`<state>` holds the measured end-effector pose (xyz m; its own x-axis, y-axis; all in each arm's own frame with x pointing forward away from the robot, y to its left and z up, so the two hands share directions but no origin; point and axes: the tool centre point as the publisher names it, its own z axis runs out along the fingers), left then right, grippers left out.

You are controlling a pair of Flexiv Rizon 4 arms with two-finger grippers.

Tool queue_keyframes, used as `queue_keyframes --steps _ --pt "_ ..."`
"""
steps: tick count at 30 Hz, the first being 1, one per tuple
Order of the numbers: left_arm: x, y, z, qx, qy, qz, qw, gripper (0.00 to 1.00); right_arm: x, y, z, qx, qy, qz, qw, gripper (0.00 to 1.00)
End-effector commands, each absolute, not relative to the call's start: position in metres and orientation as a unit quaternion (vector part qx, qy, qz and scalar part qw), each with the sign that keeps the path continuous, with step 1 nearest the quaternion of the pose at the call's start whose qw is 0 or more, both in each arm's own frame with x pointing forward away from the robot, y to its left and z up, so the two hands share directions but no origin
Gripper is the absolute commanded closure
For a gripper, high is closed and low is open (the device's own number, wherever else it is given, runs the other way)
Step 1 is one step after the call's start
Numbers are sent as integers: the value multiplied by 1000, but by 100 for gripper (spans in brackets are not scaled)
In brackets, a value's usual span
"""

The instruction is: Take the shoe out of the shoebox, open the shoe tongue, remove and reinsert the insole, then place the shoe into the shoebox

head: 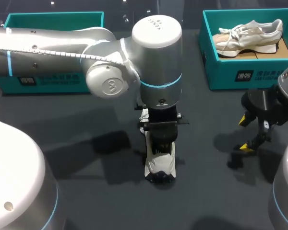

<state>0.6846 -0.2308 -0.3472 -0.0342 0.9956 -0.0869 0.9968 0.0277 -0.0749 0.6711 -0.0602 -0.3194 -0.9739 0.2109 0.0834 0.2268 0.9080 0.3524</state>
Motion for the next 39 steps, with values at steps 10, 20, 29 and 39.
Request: queue_keyframes --steps 10,20,29,39 --pt "706 -222 -333 685 727 -17 31 100 670 -60 -319 -112 -977 -182 21 0" --pt "709 -224 -344 685 729 1 23 93 670 -60 -319 -112 -977 -182 21 0" --pt "716 -220 -345 681 732 10 21 59 670 -60 -319 -112 -977 -182 21 0" --pt "722 -216 -344 680 733 0 12 0 670 -60 -319 -112 -977 -182 21 0"
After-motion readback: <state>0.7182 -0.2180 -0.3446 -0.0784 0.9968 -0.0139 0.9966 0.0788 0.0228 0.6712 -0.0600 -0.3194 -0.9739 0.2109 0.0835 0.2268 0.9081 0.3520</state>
